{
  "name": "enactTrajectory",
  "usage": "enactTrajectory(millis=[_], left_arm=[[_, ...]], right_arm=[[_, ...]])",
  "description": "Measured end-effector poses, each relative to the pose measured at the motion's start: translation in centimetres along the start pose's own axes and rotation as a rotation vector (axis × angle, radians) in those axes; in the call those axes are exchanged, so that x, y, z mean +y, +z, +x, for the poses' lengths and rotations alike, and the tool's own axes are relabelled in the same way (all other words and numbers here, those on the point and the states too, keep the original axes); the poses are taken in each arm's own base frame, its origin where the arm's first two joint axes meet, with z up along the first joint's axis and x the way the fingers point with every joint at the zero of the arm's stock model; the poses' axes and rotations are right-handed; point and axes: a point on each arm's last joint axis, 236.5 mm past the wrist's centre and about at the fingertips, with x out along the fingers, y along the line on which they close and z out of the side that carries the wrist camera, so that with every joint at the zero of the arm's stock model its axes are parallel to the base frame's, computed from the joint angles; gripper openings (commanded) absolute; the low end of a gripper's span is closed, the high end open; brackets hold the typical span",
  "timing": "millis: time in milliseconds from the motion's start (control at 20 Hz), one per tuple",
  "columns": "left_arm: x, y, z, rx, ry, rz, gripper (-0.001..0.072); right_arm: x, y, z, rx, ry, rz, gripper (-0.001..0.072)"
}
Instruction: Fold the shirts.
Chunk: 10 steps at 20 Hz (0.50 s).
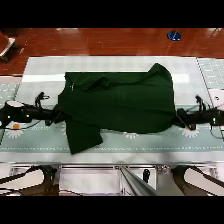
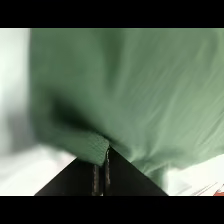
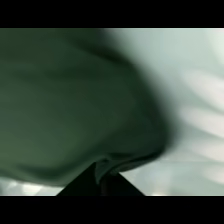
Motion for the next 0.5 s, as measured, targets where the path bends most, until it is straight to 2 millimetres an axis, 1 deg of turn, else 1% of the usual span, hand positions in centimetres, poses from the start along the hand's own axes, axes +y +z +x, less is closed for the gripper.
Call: enactTrajectory(millis=[50, 100, 150, 200, 250, 300, 350, 400, 450, 500], left_arm=[[-2.0, 1.0, -0.8, -0.026, -0.053, 0.029, 0.0019], [-4.8, 2.4, -2.1, -0.066, -0.118, 0.075, 0.0019], [-8.0, 3.8, -3.9, -0.118, -0.184, 0.127, 0.0019], [-11.4, 5.5, -6.4, -0.192, -0.238, 0.199, 0.0018], [-14.8, 6.5, -9.2, -0.26, -0.282, 0.279, 0.0018], [-18.4, 7.2, -12.6, -0.34, -0.318, 0.371, 0.0018], [-21.5, 7.5, -15.9, -0.421, -0.33, 0.458, 0.0018], [-24.3, 7.4, -19.7, -0.521, -0.32, 0.54, 0.0018], [-26.7, 7.1, -23.4, -0.624, -0.3, 0.61, 0.0018], [-28.9, 6.0, -27.2, -0.731, -0.266, 0.682, 0.0018]], right_arm=[[2.1, 1.3, -1.1, -0.033, 0.013, -0.063, 0.0019], [4.6, 3.0, -2.8, -0.087, 0.023, -0.14, 0.0019], [7.3, 4.6, -4.9, -0.146, 0.034, -0.208, 0.002], [10.5, 6.2, -7.7, -0.223, 0.043, -0.288, 0.002], [13.9, 7.6, -10.9, -0.312, 0.049, -0.372, 0.002], [17.0, 8.4, -14.4, -0.404, 0.047, -0.455, 0.002], [19.8, 8.8, -17.9, -0.498, 0.038, -0.532, 0.002], [22.5, 8.7, -22.0, -0.601, 0.026, -0.602, 0.002], [25.0, 7.8, -26.0, -0.702, 0.018, -0.662, 0.002], [26.9, 6.6, -29.5, -0.794, 0.013, -0.709, 0.002]])
